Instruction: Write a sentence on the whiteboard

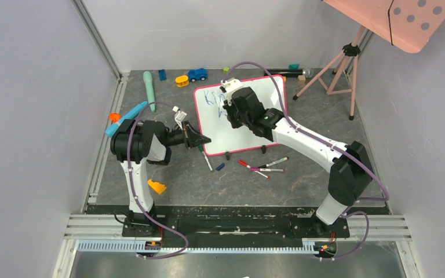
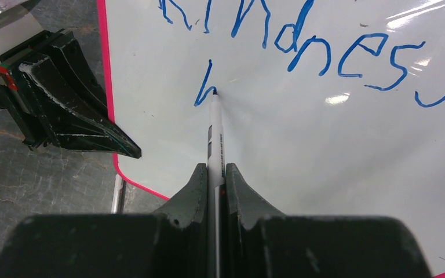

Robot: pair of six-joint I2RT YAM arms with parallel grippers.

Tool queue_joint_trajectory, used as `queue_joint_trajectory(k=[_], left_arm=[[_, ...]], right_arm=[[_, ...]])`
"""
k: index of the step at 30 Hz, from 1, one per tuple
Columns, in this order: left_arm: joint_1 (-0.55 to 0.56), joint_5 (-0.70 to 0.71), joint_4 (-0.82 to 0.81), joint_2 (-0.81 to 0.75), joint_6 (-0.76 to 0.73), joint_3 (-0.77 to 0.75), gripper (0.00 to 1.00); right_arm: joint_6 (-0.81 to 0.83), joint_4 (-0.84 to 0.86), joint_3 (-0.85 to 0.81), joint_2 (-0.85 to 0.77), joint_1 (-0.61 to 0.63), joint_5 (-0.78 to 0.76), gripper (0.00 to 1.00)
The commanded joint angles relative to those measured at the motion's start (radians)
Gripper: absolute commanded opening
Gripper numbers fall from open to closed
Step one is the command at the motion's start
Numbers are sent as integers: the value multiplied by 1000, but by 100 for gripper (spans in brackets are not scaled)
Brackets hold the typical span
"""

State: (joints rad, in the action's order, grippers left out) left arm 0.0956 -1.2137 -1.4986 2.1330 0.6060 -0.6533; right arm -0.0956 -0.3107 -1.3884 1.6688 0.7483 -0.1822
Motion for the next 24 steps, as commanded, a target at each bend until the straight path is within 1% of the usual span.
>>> queue_joint_trajectory(k=[1, 9, 24], left_arm=[[-8, 22, -58, 25, -178, 15, 3], [-8, 22, -58, 24, -178, 14, 3], [-8, 22, -58, 24, -180, 14, 3]], right_arm=[[12, -7, 19, -15, -17, -21, 0], [13, 2, 26, -2, -16, 33, 0], [8, 39, 15, -10, -17, 74, 0]])
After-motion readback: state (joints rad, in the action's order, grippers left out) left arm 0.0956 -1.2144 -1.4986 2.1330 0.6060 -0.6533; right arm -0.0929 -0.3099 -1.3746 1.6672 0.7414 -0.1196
